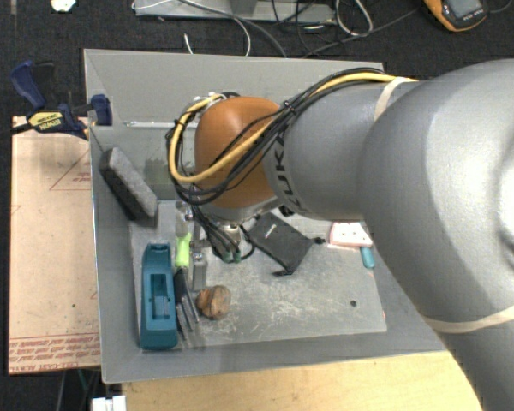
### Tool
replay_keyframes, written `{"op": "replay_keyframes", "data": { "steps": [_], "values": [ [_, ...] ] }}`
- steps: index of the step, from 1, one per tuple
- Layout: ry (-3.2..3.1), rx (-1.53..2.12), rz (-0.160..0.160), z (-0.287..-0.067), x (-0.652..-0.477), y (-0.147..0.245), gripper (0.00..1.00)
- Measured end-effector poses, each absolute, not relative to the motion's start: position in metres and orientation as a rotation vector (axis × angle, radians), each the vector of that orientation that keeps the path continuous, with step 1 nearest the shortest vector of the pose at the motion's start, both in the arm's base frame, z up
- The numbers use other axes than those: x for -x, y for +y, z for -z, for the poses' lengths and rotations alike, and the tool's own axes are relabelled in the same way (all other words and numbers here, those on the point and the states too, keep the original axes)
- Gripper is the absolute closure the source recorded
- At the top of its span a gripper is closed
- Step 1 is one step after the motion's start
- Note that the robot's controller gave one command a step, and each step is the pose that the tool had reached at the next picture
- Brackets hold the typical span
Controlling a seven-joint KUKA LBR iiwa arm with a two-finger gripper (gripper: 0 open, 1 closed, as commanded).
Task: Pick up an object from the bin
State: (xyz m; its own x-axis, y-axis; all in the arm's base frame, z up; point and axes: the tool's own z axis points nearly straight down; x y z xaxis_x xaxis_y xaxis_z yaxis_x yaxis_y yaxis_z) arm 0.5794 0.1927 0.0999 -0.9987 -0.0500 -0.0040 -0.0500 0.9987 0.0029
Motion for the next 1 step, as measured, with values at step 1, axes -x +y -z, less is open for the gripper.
{"op": "replay_keyframes", "data": {
  "steps": [1],
  "values": [
    [3.139, 0.08, -0.002, -0.1013, -0.5755, 0.2133, 0.0]
  ]
}}
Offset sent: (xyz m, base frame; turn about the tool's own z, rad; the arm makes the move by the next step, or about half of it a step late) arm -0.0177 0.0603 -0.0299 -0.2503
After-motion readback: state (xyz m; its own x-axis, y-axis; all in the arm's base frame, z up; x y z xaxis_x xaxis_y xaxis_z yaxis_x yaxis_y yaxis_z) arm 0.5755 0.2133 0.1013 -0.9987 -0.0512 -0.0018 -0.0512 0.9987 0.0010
